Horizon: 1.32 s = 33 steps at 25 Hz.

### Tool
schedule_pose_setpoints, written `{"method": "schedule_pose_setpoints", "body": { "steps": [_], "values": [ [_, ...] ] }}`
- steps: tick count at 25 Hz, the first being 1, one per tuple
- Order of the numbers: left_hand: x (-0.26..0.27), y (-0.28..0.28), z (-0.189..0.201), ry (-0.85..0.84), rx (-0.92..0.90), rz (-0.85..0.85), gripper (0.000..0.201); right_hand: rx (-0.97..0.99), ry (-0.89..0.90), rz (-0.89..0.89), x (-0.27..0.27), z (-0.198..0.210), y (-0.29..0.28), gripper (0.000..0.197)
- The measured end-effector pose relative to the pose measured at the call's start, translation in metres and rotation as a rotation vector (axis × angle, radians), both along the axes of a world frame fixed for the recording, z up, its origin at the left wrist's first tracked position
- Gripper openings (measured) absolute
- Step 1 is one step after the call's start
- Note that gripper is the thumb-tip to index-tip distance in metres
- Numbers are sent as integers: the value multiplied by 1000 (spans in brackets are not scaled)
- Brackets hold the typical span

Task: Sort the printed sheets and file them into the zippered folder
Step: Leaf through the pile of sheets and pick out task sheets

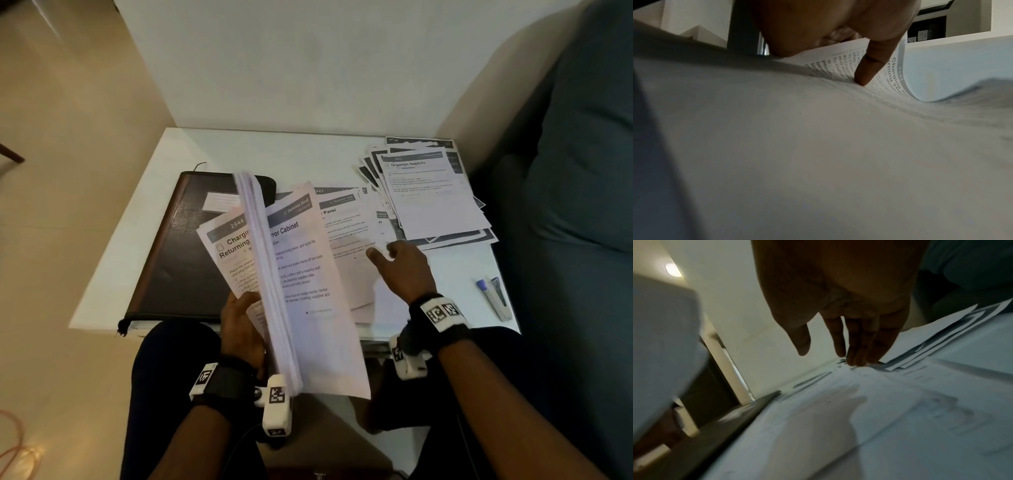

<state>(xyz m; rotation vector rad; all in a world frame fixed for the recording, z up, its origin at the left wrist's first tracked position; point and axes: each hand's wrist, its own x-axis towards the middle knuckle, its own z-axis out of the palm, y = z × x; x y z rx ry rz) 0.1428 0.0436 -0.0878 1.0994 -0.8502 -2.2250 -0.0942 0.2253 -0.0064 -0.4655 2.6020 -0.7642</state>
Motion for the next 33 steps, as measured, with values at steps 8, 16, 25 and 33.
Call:
{"method": "schedule_pose_setpoints", "body": {
  "steps": [8, 16, 25, 33],
  "values": [
    [-3, 6, 16, 134, 102, 34, 67, 340, -19, 33, -30, -55, -10, 114],
    [-2, 4, 23, 99, 198, 40, 63, 169, 94, 36, -30, -51, 6, 45],
    [2, 1, 17, 108, 257, 39, 75, -465, -34, -240, 29, -5, 42, 14],
    [-1, 4, 25, 109, 301, 11, 66, -524, 41, -65, 119, 33, 61, 17]
  ]
}}
